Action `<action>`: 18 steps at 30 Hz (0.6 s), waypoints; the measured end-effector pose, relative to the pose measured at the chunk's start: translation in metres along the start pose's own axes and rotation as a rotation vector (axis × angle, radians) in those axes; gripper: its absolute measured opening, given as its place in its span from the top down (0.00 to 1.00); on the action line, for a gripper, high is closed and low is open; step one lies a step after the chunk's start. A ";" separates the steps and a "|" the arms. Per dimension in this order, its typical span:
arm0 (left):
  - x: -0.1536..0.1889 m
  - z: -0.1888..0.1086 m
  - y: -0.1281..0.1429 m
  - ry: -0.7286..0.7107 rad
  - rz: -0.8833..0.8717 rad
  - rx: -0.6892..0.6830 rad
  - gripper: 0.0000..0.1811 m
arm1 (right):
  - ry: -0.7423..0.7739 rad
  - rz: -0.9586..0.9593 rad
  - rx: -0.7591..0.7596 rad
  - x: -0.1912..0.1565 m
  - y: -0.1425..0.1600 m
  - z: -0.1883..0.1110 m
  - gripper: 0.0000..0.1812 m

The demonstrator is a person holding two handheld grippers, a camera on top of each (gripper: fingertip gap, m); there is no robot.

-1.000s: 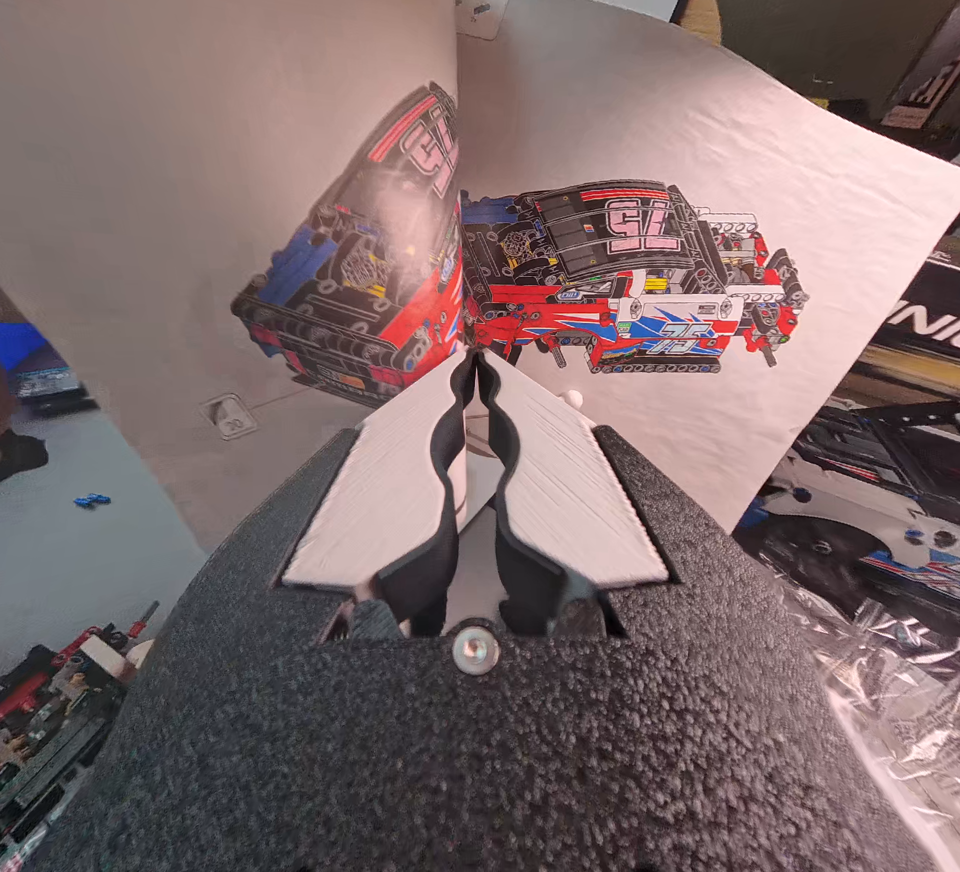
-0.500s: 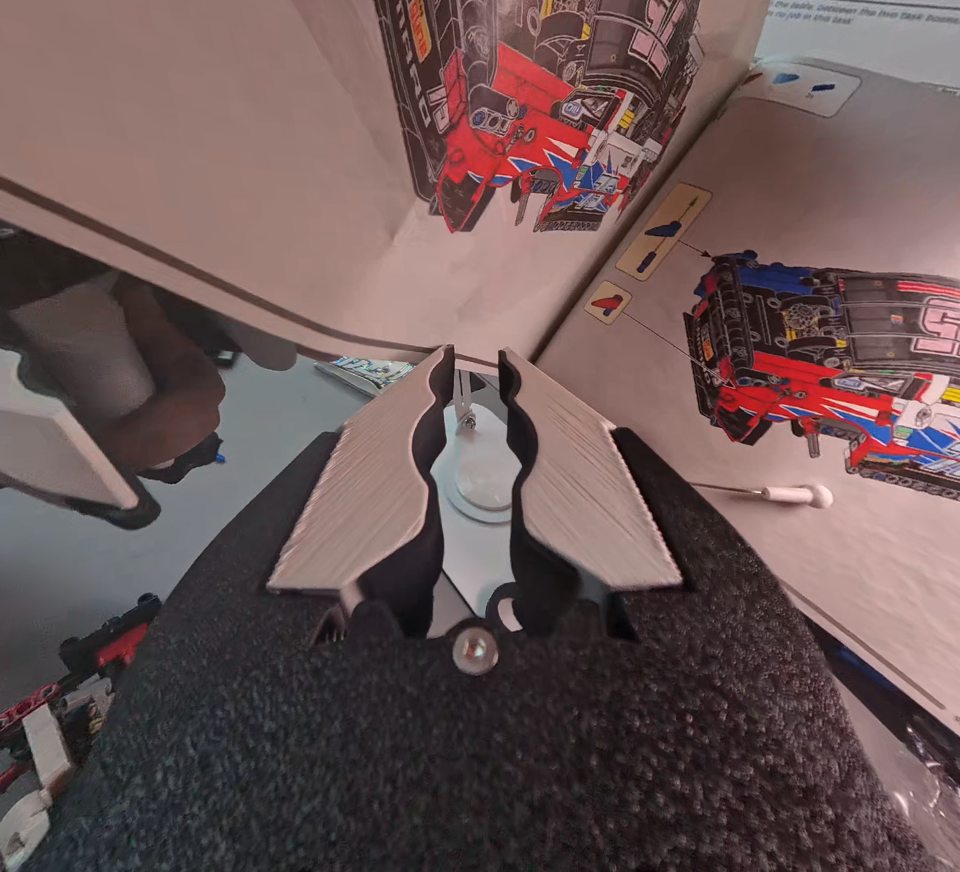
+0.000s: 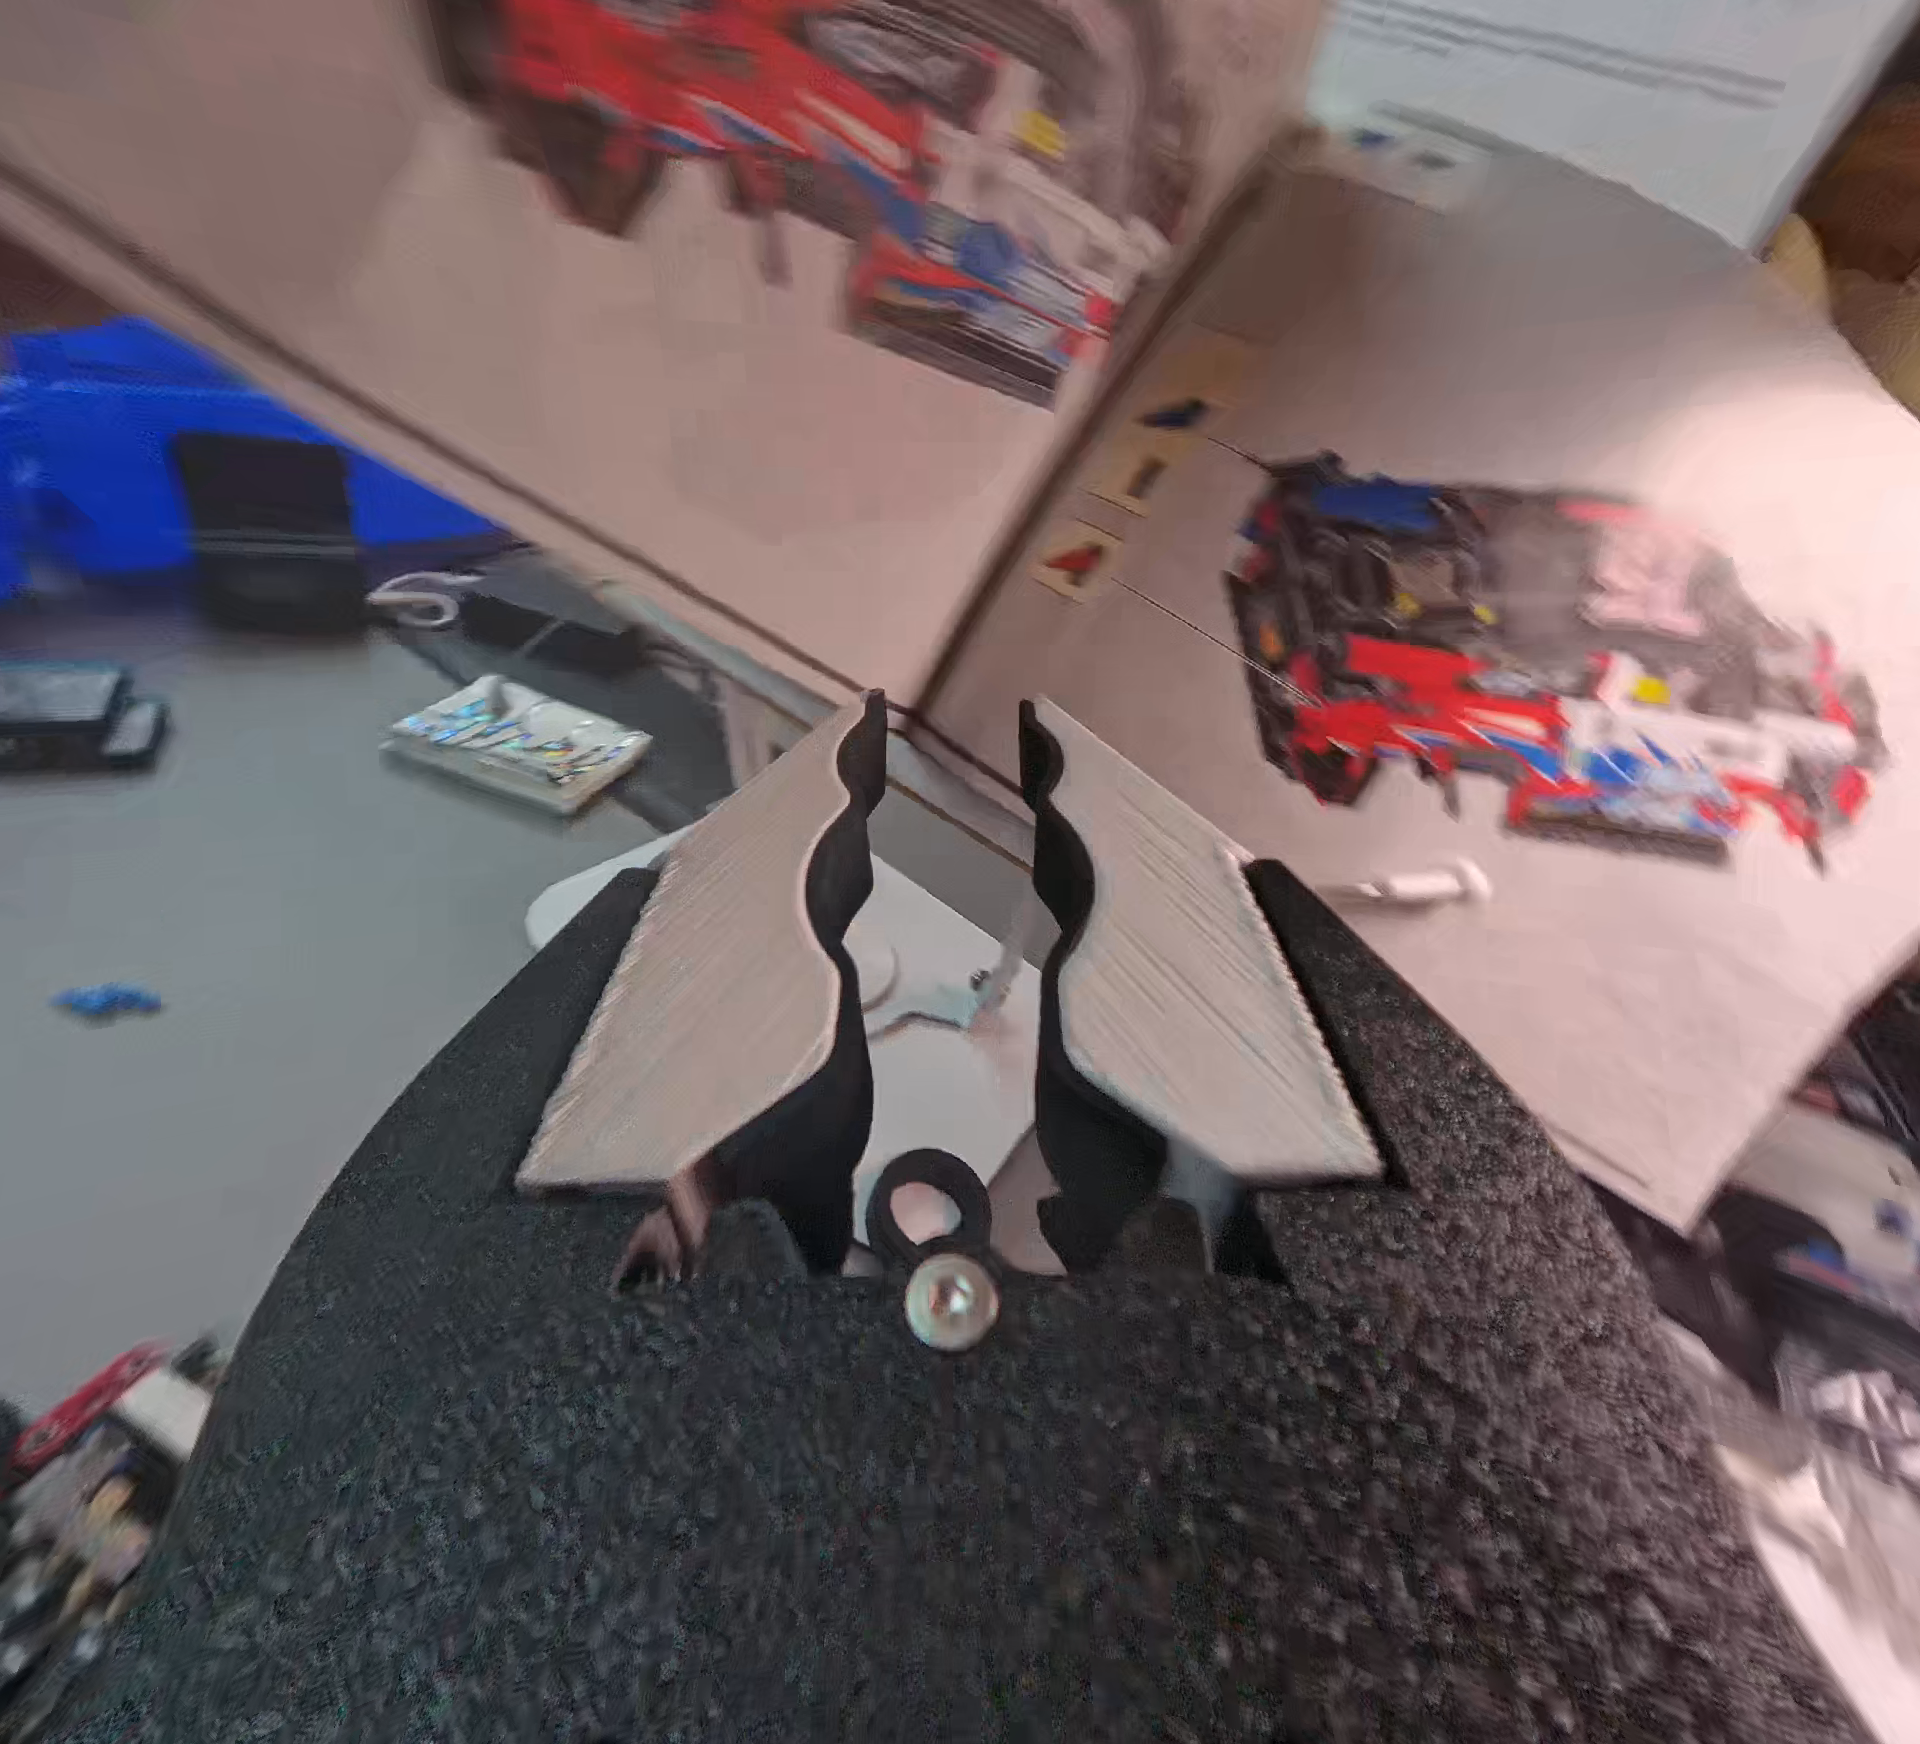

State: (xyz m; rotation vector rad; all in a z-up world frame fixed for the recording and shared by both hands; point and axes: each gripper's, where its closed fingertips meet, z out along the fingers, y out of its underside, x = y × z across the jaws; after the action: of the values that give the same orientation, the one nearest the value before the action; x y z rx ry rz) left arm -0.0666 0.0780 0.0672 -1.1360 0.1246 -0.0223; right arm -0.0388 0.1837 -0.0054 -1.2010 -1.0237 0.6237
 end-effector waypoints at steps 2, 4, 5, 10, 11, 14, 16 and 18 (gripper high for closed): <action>-0.005 -0.001 0.001 -0.003 -0.024 -0.005 1.00 | 0.167 0.164 -0.054 0.046 0.019 -0.002 0.80; -0.005 0.000 0.002 -0.005 -0.045 -0.003 1.00 | 0.273 0.265 -0.109 0.077 0.037 -0.002 0.72; -0.005 0.001 0.003 -0.006 -0.054 -0.004 1.00 | 0.297 0.306 -0.128 0.086 0.044 -0.001 0.70; 0.005 0.006 0.005 0.018 -0.065 -0.008 1.00 | 0.292 0.415 -0.124 0.091 0.061 0.005 0.90; 0.007 0.007 0.006 0.023 -0.064 -0.009 1.00 | 0.272 0.435 -0.116 0.088 0.062 0.006 0.94; 0.013 0.011 0.008 0.041 -0.066 -0.017 1.00 | 0.235 0.498 -0.104 0.084 0.064 0.006 1.00; 0.020 0.015 0.011 0.059 -0.064 -0.025 1.00 | 0.235 0.556 -0.105 0.085 0.069 0.004 1.00; 0.029 0.021 0.015 0.080 -0.058 -0.036 1.00 | 0.228 0.642 -0.118 0.088 0.078 0.002 1.00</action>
State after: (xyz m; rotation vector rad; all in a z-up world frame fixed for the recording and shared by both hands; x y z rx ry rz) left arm -0.0364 0.1005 0.0598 -1.1746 0.1641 -0.1176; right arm 0.0066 0.2810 -0.0531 -1.6793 -0.4743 0.9027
